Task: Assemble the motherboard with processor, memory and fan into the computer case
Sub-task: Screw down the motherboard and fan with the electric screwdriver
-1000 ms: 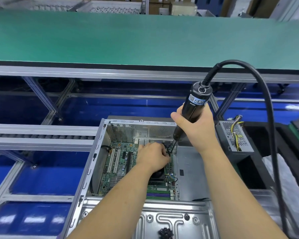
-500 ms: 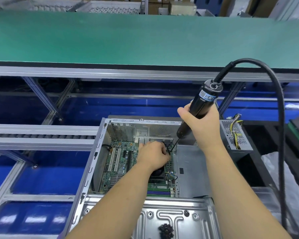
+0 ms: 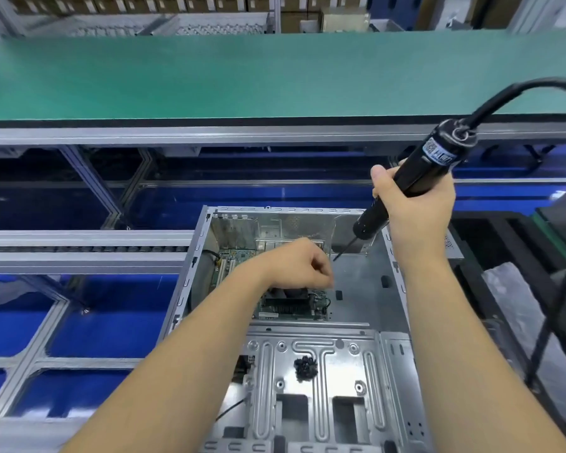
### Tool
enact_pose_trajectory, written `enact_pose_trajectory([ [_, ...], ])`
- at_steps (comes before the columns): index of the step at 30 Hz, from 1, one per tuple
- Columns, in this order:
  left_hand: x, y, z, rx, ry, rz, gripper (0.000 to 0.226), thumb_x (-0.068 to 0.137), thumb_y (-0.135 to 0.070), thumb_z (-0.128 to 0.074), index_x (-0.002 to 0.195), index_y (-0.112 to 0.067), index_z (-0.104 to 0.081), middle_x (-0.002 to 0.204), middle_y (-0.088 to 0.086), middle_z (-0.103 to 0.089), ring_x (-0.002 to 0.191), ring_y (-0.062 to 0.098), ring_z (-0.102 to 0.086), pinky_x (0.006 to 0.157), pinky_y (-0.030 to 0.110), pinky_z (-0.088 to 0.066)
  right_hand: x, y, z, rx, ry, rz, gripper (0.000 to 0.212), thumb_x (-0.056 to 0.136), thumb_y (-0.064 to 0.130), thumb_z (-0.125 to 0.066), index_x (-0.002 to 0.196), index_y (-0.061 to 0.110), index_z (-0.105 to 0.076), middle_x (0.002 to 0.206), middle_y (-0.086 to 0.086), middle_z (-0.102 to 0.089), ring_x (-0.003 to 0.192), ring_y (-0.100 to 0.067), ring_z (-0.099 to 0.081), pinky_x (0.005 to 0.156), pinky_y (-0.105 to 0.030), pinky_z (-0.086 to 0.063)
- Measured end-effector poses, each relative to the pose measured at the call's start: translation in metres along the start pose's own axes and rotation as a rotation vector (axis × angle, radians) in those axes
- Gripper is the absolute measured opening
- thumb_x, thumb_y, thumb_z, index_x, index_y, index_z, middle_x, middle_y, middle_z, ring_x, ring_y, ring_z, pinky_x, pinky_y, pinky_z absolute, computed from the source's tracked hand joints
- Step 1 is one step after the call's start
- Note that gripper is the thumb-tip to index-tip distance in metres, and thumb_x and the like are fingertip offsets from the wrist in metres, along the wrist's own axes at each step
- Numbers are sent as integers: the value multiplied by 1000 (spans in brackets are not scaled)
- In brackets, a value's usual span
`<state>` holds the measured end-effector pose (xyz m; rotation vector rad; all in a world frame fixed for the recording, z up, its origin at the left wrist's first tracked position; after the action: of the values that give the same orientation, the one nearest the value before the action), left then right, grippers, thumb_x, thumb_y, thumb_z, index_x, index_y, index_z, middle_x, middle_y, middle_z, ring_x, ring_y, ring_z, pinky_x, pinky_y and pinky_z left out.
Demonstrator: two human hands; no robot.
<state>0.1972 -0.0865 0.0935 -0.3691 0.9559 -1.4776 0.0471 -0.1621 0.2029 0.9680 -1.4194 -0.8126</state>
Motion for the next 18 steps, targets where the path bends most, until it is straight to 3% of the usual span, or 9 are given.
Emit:
enact_pose_trajectory([
  [3,-26,-10,-26,35,334,48,8,84,-26,-77,87,-19,-78,69,-5,-70,58,9,-57,57,27,-49,-14,1,4,11,9,-22,23,74,44,-84,78,41,-61,77,5,-68,82,-37,-68,86,-57,-57],
  [5,-37,-13,-35,91,416,63,11,82,-32,-79,90,-24,-79,75,-7,-71,65,10,-57,64,27,-49,-22,1,7,23,20,-32,28,74,44,-84,84,32,-61,79,3,-68,83,-37,-68,86,-58,-57],
  [8,-49,-17,-40,159,443,87,15,82,-36,-79,94,-27,-79,84,-8,-75,71,8,-60,73,30,-52,-32,5,13,31,18,-41,44,74,43,-84,91,12,-60,79,-2,-69,82,-36,-68,85,-58,-56],
  [10,-56,-17,-44,185,471,122,15,84,-30,-78,98,-24,-79,87,-5,-76,73,13,-63,78,35,-56,-36,9,17,17,19,-43,38,74,44,-84,90,18,-61,81,-7,-69,81,-36,-67,85,-58,-56],
  [12,-60,-20,-48,245,455,113,16,86,-26,-76,101,-23,-78,90,-9,-76,82,18,-68,87,39,-56,-40,14,21,8,9,-45,25,73,44,-84,82,35,-62,81,-5,-69,82,-36,-68,85,-59,-56],
  [14,-62,-23,-50,279,425,97,16,86,-24,-76,102,-23,-78,91,-13,-75,93,18,-70,92,40,-56,-44,19,24,15,-4,-34,22,73,43,-84,76,41,-62,79,-1,-69,84,-38,-67,85,-61,-56],
  [16,-64,-24,-52,295,413,92,15,86,-25,-76,101,-25,-78,87,-17,-74,89,12,-69,91,37,-56,-47,23,29,32,-15,-20,23,74,42,-84,77,38,-62,80,-1,-69,84,-38,-67,85,-61,-56],
  [18,-66,-23,-52,302,407,105,14,85,-27,-77,100,-26,-78,81,-20,-73,78,7,-65,81,30,-57,-50,26,33,39,-23,-11,25,74,42,-84,79,35,-61,81,-1,-69,84,-36,-68,87,-60,-55],
])
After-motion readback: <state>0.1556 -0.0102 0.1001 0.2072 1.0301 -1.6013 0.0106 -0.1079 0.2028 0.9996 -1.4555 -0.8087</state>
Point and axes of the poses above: each hand's wrist, its own x-axis towards the middle knuckle, its own z-axis out of the back of the hand, y = z × x, the point moved 8 cm from there along x, towards the middle knuckle
